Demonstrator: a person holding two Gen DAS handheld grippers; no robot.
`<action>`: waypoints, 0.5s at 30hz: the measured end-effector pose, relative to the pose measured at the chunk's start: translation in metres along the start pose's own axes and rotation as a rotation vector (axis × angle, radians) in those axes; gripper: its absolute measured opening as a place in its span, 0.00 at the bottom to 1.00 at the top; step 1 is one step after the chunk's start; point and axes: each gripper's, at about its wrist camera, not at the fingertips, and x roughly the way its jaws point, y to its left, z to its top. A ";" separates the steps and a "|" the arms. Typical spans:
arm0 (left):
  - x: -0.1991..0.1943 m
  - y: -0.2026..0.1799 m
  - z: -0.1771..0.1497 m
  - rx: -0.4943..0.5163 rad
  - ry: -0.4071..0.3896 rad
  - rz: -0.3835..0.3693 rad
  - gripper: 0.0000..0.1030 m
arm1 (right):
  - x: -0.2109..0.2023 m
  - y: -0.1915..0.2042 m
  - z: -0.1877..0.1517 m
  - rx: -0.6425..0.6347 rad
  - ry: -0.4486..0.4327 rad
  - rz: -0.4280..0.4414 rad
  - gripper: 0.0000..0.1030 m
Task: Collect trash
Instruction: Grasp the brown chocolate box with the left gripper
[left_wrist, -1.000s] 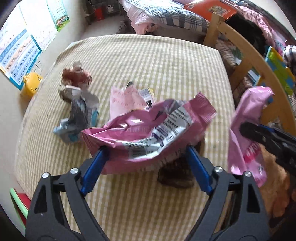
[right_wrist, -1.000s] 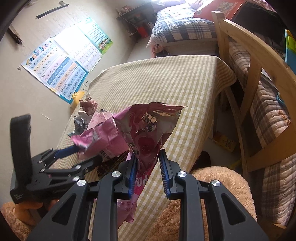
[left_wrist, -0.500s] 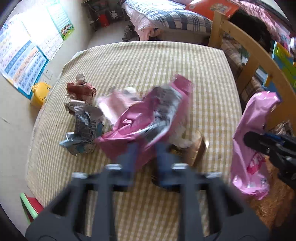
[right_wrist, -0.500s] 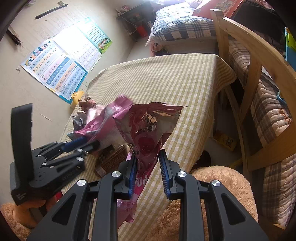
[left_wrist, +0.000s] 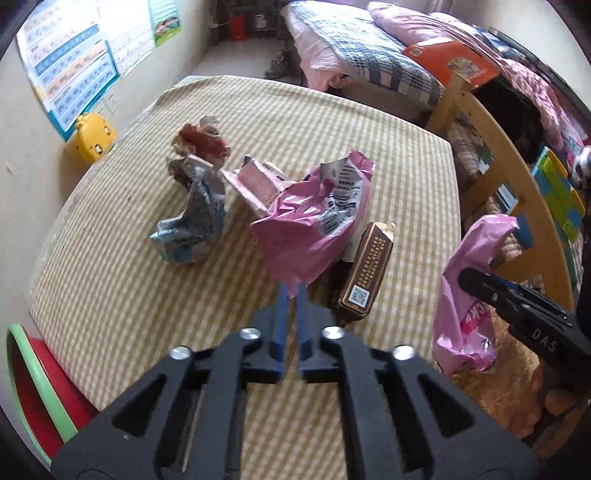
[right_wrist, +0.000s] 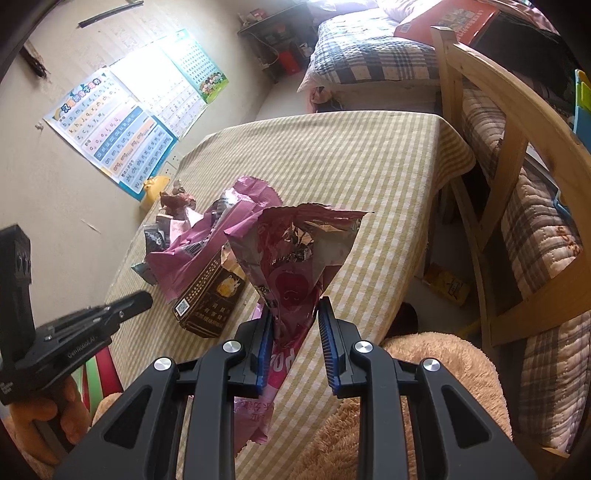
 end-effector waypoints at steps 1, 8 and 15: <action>-0.001 -0.001 0.001 0.008 -0.005 -0.013 0.21 | 0.000 0.000 0.000 0.001 0.000 -0.002 0.22; 0.018 -0.039 0.005 0.127 0.024 -0.062 0.37 | 0.002 -0.011 0.002 0.049 0.006 0.004 0.23; 0.047 -0.045 0.006 0.112 0.089 -0.054 0.24 | 0.001 -0.015 0.002 0.058 0.005 0.005 0.23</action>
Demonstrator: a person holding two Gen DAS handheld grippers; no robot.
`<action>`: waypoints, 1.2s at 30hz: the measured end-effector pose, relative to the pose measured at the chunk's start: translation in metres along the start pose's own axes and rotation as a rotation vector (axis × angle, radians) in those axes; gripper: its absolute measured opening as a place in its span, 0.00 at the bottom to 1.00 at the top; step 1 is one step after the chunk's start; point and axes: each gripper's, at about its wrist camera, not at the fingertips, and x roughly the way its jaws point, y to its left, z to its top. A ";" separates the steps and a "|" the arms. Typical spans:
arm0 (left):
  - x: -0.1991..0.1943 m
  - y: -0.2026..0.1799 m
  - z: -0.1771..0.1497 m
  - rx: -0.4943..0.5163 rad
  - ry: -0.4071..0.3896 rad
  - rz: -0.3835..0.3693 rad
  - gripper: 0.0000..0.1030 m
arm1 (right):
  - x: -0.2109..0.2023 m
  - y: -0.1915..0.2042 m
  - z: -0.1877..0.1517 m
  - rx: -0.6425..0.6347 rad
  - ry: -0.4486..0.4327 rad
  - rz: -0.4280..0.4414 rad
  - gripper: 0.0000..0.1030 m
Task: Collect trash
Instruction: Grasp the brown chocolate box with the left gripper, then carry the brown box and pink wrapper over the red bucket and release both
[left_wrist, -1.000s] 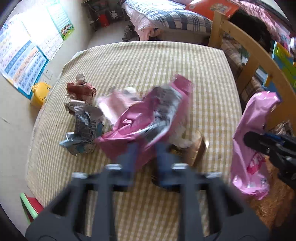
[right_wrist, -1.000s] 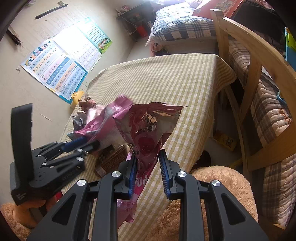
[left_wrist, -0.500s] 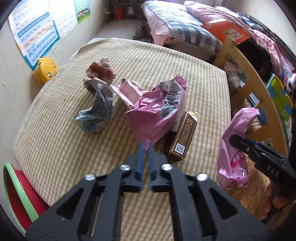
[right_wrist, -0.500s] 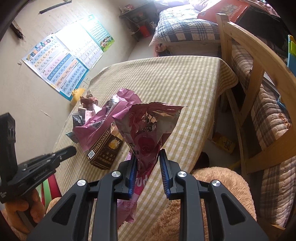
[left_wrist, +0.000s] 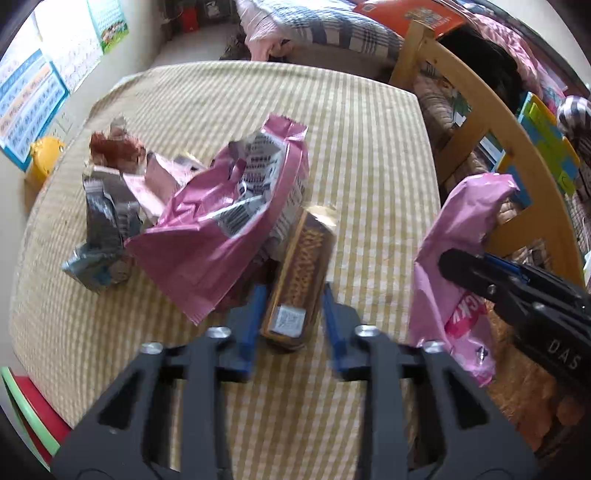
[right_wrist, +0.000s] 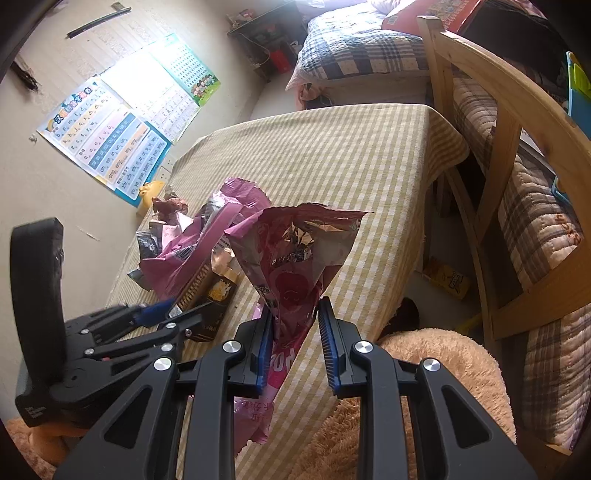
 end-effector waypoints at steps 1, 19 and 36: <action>-0.003 0.003 -0.001 -0.020 -0.010 -0.003 0.24 | 0.000 0.000 0.000 0.000 0.000 -0.001 0.23; -0.131 0.074 -0.067 -0.381 -0.307 0.081 0.22 | -0.026 0.059 -0.004 -0.180 -0.084 0.029 0.22; -0.200 0.128 -0.118 -0.502 -0.454 0.229 0.22 | -0.068 0.156 0.001 -0.350 -0.180 0.128 0.22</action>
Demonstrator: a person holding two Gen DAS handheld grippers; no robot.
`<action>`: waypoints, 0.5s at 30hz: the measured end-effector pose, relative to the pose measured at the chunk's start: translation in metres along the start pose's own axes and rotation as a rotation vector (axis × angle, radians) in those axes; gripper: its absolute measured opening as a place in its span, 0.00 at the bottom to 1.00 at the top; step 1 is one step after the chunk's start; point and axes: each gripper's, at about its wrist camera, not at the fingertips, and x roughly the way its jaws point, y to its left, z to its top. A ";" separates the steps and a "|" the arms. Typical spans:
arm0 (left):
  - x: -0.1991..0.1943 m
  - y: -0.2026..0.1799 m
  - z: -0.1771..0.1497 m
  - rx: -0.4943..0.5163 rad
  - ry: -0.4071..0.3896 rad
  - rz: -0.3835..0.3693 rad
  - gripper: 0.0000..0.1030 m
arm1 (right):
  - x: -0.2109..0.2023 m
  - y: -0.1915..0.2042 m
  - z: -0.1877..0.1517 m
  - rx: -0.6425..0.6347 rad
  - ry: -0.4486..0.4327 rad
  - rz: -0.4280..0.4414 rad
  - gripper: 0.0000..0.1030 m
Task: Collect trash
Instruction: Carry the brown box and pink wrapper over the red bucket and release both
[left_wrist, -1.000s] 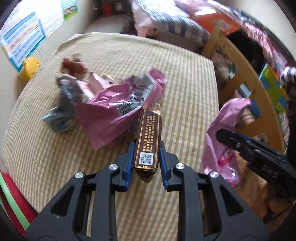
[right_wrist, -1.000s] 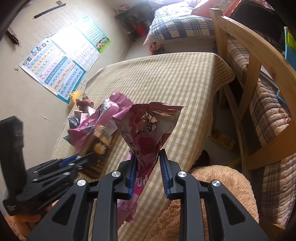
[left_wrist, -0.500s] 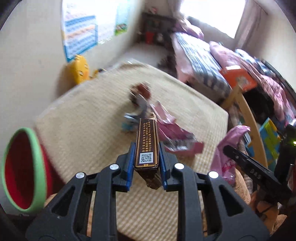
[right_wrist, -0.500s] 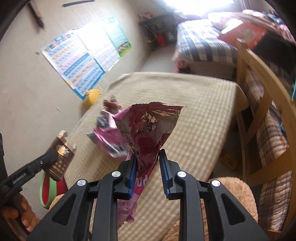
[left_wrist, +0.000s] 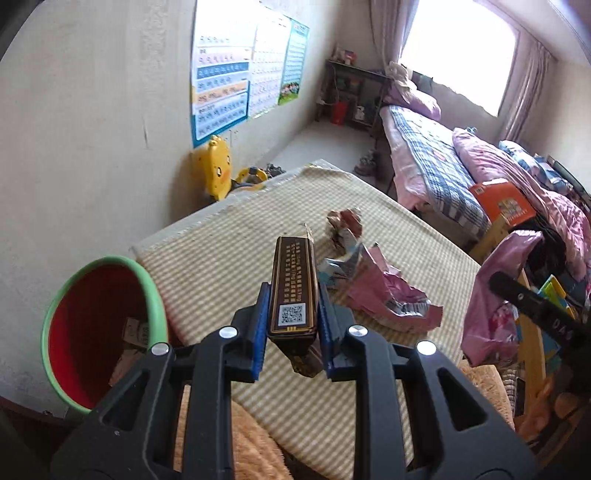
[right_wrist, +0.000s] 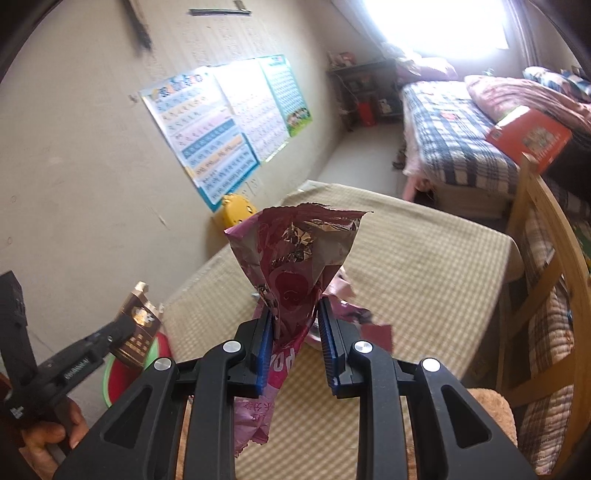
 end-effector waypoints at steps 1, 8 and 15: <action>-0.002 0.002 -0.001 -0.003 -0.004 0.002 0.22 | 0.000 0.005 0.001 -0.008 -0.002 0.004 0.22; -0.014 0.026 -0.003 -0.038 -0.030 0.029 0.22 | 0.002 0.040 0.007 -0.064 -0.003 0.050 0.22; -0.025 0.051 -0.006 -0.081 -0.050 0.068 0.22 | 0.009 0.075 0.008 -0.120 0.007 0.104 0.22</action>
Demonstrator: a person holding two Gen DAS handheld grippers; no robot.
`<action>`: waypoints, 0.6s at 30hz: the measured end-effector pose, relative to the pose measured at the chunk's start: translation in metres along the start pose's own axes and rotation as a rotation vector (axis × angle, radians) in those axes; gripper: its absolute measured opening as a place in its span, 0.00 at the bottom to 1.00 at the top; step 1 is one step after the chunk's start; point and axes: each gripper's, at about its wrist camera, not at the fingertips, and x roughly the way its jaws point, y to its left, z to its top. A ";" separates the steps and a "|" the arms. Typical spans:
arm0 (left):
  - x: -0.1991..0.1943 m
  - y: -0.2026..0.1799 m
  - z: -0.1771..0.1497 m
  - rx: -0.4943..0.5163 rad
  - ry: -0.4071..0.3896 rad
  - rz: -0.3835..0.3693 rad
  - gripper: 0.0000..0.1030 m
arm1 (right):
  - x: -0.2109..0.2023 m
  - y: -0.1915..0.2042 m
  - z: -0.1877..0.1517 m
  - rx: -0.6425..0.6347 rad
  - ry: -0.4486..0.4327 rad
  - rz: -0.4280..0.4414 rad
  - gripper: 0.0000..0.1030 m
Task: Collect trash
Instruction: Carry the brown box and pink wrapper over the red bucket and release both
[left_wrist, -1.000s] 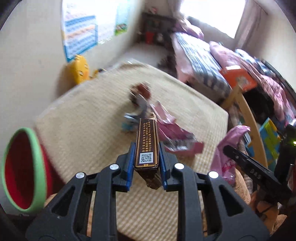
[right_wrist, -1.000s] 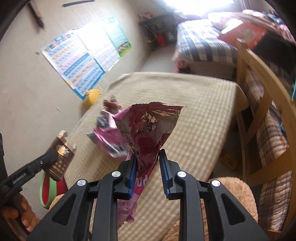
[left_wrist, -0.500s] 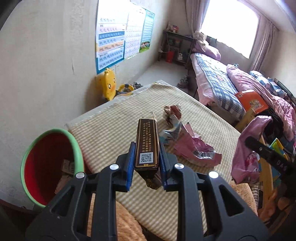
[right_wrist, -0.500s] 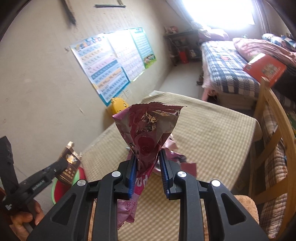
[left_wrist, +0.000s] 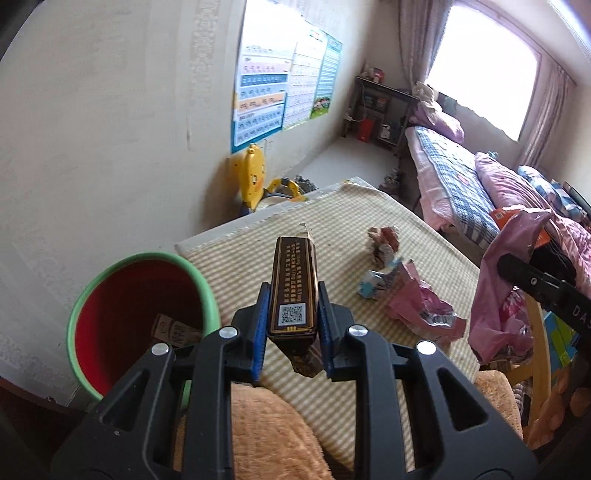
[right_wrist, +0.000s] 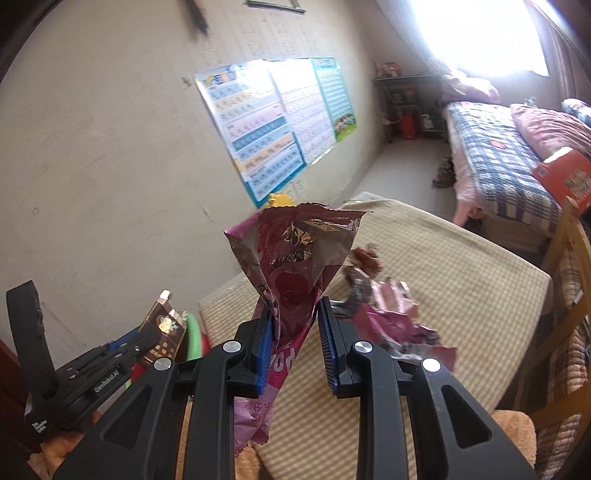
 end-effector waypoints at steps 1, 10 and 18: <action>-0.001 0.004 0.000 -0.005 -0.003 0.009 0.22 | 0.003 0.006 0.000 -0.010 0.004 0.009 0.22; -0.006 0.037 -0.003 -0.041 -0.022 0.082 0.22 | 0.028 0.046 -0.002 -0.078 0.053 0.076 0.22; -0.010 0.071 -0.008 -0.094 -0.023 0.136 0.22 | 0.053 0.079 -0.010 -0.138 0.107 0.126 0.22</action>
